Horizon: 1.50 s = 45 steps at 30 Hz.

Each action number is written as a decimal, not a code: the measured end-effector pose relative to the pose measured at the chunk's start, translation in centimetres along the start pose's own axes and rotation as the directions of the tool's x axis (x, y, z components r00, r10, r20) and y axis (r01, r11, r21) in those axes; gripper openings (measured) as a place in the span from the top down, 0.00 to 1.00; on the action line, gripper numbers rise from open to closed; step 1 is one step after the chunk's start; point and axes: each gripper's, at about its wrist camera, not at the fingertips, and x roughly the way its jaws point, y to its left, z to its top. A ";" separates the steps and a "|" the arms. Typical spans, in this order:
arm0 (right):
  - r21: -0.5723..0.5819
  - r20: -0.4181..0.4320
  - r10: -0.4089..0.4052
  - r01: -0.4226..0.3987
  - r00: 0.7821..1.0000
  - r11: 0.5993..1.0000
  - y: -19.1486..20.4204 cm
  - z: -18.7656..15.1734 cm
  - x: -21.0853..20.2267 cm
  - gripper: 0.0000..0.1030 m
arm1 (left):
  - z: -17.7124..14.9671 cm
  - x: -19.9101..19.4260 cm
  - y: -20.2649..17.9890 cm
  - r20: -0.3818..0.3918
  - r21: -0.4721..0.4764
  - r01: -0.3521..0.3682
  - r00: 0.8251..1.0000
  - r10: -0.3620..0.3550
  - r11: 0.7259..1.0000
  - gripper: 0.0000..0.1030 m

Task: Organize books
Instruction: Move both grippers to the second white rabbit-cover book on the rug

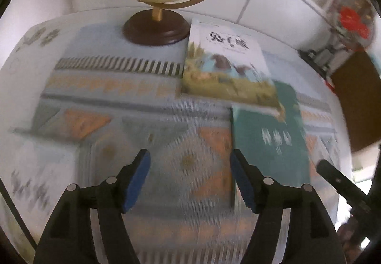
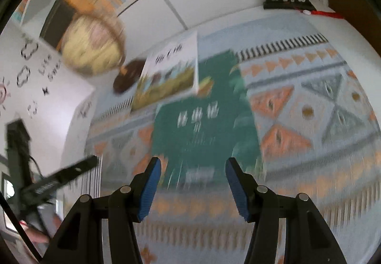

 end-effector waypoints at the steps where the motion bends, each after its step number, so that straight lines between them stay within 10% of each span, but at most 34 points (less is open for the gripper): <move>1: -0.002 0.008 0.011 -0.011 1.000 1.000 -0.7 1.4 0.9 0.47 | 1.0 1.4 -0.2 -0.003 -0.015 -0.013 1.000 0.013 1.000 0.35; 15: -0.133 0.036 0.151 -0.145 0.988 0.980 0.4 9.7 11.9 0.43 | 7.2 7.9 -2.3 0.121 0.037 -0.007 0.993 0.002 0.999 0.22; 24: -0.126 -0.033 0.181 -0.183 0.983 0.975 -1.0 7.3 9.9 0.42 | 0.1 4.7 -4.5 0.053 0.067 0.116 0.991 -0.119 0.991 0.23; 34: -0.203 -0.246 0.057 -0.109 0.968 0.973 -5.4 -5.9 0.6 0.35 | -16.8 -2.9 -7.9 -0.111 0.183 0.215 0.974 -0.197 0.959 0.22; 45: -0.103 -0.113 0.143 -0.155 0.983 0.983 -8.9 -6.5 -0.8 0.34 | -12.7 -1.3 -5.5 -0.046 0.023 0.327 0.944 -0.326 0.945 0.22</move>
